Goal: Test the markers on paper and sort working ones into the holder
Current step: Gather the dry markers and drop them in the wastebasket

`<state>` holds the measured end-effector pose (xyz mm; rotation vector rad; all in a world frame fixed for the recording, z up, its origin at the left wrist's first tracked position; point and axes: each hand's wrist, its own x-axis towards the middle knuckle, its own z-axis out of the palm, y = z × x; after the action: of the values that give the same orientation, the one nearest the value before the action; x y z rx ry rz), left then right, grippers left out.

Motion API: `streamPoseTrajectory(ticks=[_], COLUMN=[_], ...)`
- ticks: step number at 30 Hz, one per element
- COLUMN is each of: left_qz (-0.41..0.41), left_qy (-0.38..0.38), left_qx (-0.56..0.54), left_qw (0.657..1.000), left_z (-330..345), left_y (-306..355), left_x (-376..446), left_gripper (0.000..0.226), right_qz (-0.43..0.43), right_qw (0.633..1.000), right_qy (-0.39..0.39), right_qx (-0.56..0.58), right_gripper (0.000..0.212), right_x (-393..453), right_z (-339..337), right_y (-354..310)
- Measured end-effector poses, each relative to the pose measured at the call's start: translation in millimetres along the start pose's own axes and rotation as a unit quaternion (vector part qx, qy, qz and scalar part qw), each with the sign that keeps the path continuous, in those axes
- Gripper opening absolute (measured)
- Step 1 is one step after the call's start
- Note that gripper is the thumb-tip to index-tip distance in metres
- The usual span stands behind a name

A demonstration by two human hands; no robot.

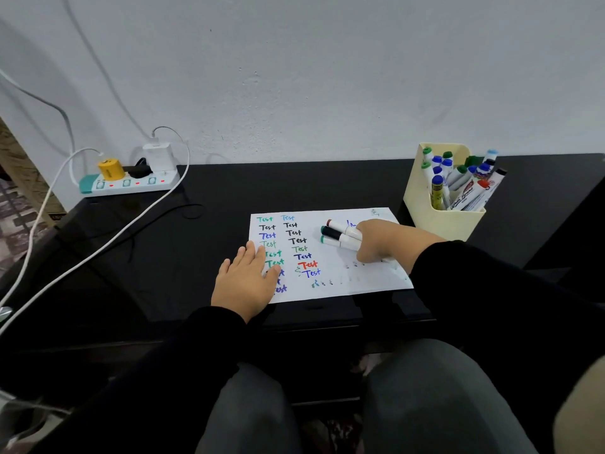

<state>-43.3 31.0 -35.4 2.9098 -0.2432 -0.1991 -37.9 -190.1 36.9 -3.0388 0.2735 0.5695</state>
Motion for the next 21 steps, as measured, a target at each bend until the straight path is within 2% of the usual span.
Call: streamPoseTrajectory(ticks=[6,9,14,18,21], left_qz=[0.000,-0.003,0.005,0.000,0.040], left_qy=[-0.010,-0.025,-0.069,-0.111,-0.110], left_qx=[0.005,0.019,0.042,0.090,0.106], left_qw=[1.000,1.000,0.997,0.990,0.988], left_z=[-2.1,-3.1,-13.1,-35.6,-54.5], left_y=[0.9,1.7,1.4,13.9,36.0], left_x=[-0.6,1.5,6.8,6.2,-2.2], left_gripper=[0.059,0.060,0.060,0.056,0.049], right_qz=[-0.020,-0.032,-0.043,-0.031,-0.028], right_qw=[1.000,0.999,0.998,0.998,0.996], right_qy=[0.018,0.027,0.005,-0.018,-0.036], right_qx=[-0.015,-0.021,-0.040,-0.057,-0.074], right_gripper=[0.030,0.035,0.029,0.047,0.047], right_x=[-1.6,-3.5,-10.8,-20.6,-29.8], right_z=[2.6,3.8,2.7,-2.6,-7.2], right_y=[4.4,6.9,12.0,26.5,40.9])
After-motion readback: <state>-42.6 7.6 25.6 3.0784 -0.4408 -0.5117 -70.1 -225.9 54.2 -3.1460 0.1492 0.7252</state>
